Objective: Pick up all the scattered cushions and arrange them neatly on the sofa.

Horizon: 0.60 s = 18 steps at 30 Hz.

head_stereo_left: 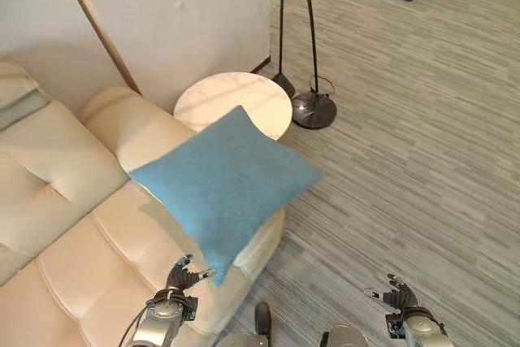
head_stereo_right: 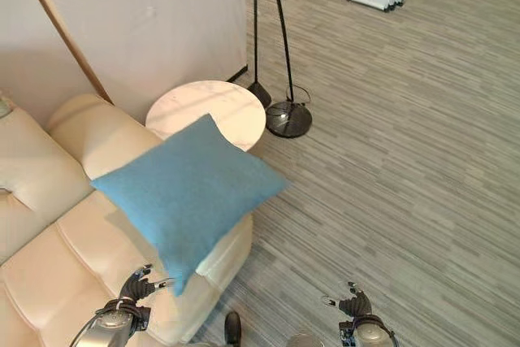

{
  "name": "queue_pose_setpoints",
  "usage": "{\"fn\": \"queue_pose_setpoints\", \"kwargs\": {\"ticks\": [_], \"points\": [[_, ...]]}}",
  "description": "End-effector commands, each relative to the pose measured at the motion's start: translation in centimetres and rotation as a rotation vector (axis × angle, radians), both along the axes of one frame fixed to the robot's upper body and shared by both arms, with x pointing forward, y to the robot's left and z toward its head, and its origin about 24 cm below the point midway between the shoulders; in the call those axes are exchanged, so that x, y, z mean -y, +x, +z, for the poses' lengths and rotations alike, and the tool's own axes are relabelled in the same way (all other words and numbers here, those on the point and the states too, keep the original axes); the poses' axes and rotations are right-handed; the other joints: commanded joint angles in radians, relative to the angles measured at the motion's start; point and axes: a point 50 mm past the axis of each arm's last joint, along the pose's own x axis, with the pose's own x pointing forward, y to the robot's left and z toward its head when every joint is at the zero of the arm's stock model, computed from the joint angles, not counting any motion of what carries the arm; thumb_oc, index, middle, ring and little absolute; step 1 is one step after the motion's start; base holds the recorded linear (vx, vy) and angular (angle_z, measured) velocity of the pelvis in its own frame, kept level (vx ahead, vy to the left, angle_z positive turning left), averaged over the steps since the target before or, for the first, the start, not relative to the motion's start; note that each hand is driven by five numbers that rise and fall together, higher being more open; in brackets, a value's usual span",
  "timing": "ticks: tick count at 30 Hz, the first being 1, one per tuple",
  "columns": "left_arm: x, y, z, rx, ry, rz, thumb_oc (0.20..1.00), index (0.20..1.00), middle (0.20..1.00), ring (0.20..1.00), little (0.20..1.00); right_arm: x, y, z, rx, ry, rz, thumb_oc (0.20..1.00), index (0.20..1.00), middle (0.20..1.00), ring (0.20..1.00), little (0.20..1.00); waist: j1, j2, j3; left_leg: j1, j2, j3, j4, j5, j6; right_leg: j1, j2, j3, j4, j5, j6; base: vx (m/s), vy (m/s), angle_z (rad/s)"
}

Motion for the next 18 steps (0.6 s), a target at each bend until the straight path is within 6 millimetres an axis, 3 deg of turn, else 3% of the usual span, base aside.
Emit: {"fn": "queue_pose_setpoints", "kwargs": {"ticks": [1, 2, 3, 4, 5, 6, 7, 11, 14, 16, 18], "points": [[0.1, 1.5, 1.5, 0.095, 0.015, -0.042, 1.0, 1.0, 1.0, 1.0, 1.0, 1.0, 1.0, 0.7, 0.037, -0.027, -0.03, 1.0, 1.0, 1.0, 1.0, 1.0, 0.004, -0.01, 0.034, 0.058, 0.041, -0.018, 0.013, -0.116, -0.067, 0.083, 0.109, 0.037, -0.43, 0.194, -0.006, 0.22, -0.019, 0.31], [0.1, 1.5, 1.5, 0.095, 0.015, -0.042, 1.0, 1.0, 1.0, 1.0, 1.0, 1.0, 1.1, 0.7, 0.038, -0.027, -0.03, 1.0, 1.0, 1.0, 1.0, 1.0, 0.004, -0.009, 0.033, 0.057, 0.042, -0.018, 0.013, -0.115, -0.067, 0.083, 0.11, 0.037, -0.434, 0.197, -0.007, 0.25, -0.037, 0.29], [0.1, 1.8, 1.7, 0.1, 0.02, -0.048, 1.0, 1.0, 1.0, 1.0, 1.0, 1.1, 0.9, 0.6, 0.033, -0.023, -0.041, 1.0, 1.0, 1.0, 1.0, 1.0, -0.005, -0.011, 0.037, 0.066, 0.036, -0.034, 0.021, -0.125, -0.068, 0.074, 0.129, 0.104, -0.514, 0.221, 0.001, 0.09, -0.017, 0.38], [0.1, 1.8, 1.7, 0.1, 0.02, -0.048, 1.0, 1.0, 1.0, 1.0, 1.0, 1.1, 0.9, 0.6, 0.034, -0.023, -0.041, 1.0, 1.0, 1.0, 1.0, 1.0, -0.003, -0.011, 0.036, 0.065, 0.036, -0.033, 0.021, -0.125, -0.068, 0.075, 0.129, 0.105, -0.519, 0.225, 0.001, 0.22, -0.053, 0.49], [0.2, 2.0, 1.8, 0.107, 0.02, -0.052, 1.0, 1.0, 1.0, 1.0, 1.0, 1.1, 0.7, 0.6, 0.031, -0.019, -0.048, 1.0, 1.0, 1.0, 1.0, 1.0, -0.009, -0.017, 0.04, 0.079, 0.029, -0.054, 0.025, -0.132, -0.071, 0.062, 0.137, 0.169, -0.594, 0.266, 0.015, 0.13, -0.035, 0.4], [0.2, 2.0, 1.8, 0.107, 0.02, -0.052, 1.0, 1.0, 1.0, 1.0, 1.0, 1.1, 0.7, 0.6, 0.031, -0.019, -0.048, 1.0, 1.0, 1.0, 1.0, 1.0, -0.009, -0.016, 0.04, 0.079, 0.03, -0.055, 0.025, -0.132, -0.071, 0.063, 0.137, 0.169, -0.595, 0.266, 0.015, 0.29, -0.112, 0.56], [0.4, 2.3, 1.9, 0.119, 0.014, -0.055, 1.0, 1.0, 1.0, 1.0, 1.0, 1.2, 0.5, 0.5, 0.025, -0.019, -0.056, 1.0, 1.0, 1.0, 1.0, 1.0, -0.014, -0.019, 0.04, 0.087, 0.026, -0.087, 0.036, -0.145, -0.075, 0.043, 0.137, 0.228, -0.651, 0.296, 0.024, 0.24, -0.124, 0.39], [0.5, 1.9, 1.5, 0.106, -0.009, -0.035, 1.0, 1.0, 1.0, 1.0, 1.0, 1.3, 0.3, 0.4, 0.021, -0.02, -0.054, 1.0, 1.0, 1.0, 1.0, 1.0, -0.023, -0.021, 0.035, 0.117, 0.031, -0.148, 0.043, -0.164, -0.087, 0.028, 0.134, 0.282, -0.621, 0.314, 0.033, 0.25, -0.167, 0.66], [0.8, 0.2, -0.2, 0.033, -0.058, 0.022, 1.0, 1.0, 1.0, 1.0, 1.0, 0.9, 0.5, 0.2, 0.008, -0.018, -0.019, 1.0, 1.0, 1.0, 1.0, 1.0, -0.004, -0.036, -0.003, 0.146, 0.069, -0.18, 0.059, -0.188, -0.109, 0.078, 0.124, 0.233, -0.652, 0.314, 0.02, 0.4, -0.365, 0.76], [0.9, -1.0, -1.3, -0.012, -0.125, 0.107, 1.0, 1.0, 1.0, 1.0, 1.0, 0.7, 1.2, 0.6, 0.024, -0.03, 0.028, 1.0, 1.0, 1.0, 1.0, 1.0, 0.009, -0.038, -0.014, 0.131, 0.099, -0.207, 0.099, -0.157, -0.13, 0.111, 0.138, 0.191, -0.657, 0.299, 0.001, 0.27, -0.352, 0.4], [1.3, -1.4, -1.6, -0.027, -0.144, 0.114, 1.0, 1.0, 1.0, 1.0, 1.0, 0.9, 1.3, 0.7, 0.028, -0.035, 0.026, 1.0, 1.0, 1.0, 1.0, 1.0, 0.011, -0.044, -0.023, 0.107, 0.102, -0.223, 0.116, -0.151, -0.135, 0.132, 0.136, 0.161, -0.681, 0.295, -0.01, 0.2, -0.316, 0.64]]}}
